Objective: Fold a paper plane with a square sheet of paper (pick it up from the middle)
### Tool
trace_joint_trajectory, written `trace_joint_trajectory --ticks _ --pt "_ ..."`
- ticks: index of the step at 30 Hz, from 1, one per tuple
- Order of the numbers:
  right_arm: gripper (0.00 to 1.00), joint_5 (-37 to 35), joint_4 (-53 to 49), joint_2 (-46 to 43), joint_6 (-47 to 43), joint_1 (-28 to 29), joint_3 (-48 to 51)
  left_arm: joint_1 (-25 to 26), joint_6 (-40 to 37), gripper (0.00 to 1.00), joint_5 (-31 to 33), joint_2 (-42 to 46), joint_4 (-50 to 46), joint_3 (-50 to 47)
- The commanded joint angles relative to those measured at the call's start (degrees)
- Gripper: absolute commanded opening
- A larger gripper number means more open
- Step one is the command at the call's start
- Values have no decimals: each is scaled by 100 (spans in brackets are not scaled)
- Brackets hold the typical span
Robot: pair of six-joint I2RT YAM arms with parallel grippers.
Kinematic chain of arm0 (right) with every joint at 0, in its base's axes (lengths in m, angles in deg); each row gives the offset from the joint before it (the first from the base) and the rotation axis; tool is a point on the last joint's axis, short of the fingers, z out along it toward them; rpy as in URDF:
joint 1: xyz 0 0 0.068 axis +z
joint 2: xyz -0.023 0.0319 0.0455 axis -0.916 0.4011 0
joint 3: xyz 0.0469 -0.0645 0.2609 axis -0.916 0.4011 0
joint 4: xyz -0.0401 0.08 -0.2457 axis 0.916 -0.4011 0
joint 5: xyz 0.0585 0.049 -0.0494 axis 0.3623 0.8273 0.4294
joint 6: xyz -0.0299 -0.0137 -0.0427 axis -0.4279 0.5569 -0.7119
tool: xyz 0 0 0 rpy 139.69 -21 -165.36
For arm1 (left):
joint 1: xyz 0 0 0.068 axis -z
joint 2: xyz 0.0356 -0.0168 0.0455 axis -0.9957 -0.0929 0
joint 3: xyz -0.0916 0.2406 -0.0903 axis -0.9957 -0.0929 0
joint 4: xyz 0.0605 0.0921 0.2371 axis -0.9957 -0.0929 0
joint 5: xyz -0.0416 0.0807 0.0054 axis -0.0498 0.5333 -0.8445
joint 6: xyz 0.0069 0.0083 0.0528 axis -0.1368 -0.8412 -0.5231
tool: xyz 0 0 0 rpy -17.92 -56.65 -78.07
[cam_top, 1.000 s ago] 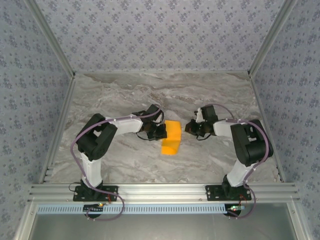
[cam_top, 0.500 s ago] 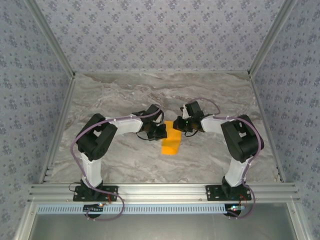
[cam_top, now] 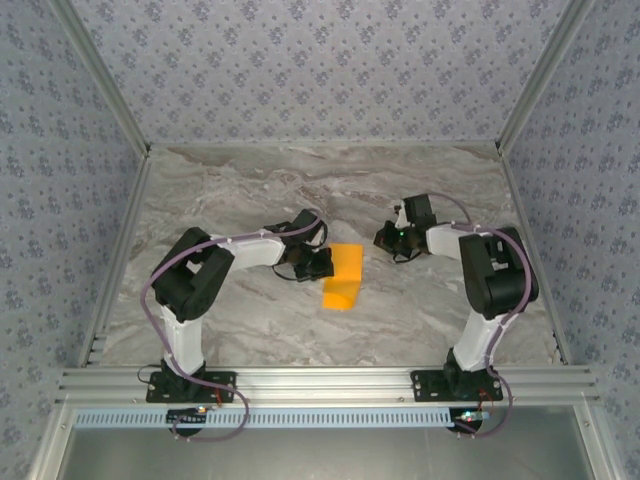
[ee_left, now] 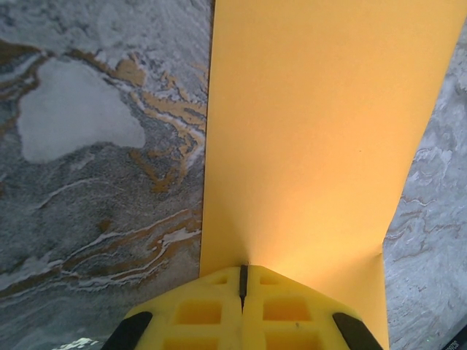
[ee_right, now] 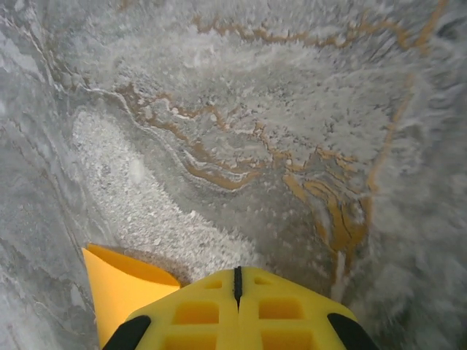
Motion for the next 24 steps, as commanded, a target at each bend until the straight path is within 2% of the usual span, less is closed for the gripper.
trace_joint_trajectory --ticks 1,6,12,18,24 --pt "0 -442 -535 -764 -83 477 170 59 41 0 673 -644 -1235 -506" --pt "0 -867 -553 -1541 648 1066 905 55 50 0 679 -667 -1220 -482" --pt "0 -556 -401 -1257 833 1842 1017 58 47 0 686 -688 -1228 -455" --pt "0 -400 -373 -816 826 1972 1002 57 68 0 688 -704 -1212 -461" --pt "0 -269 -454 -805 810 1988 1461 60 91 0 726 -758 -1202 -487"
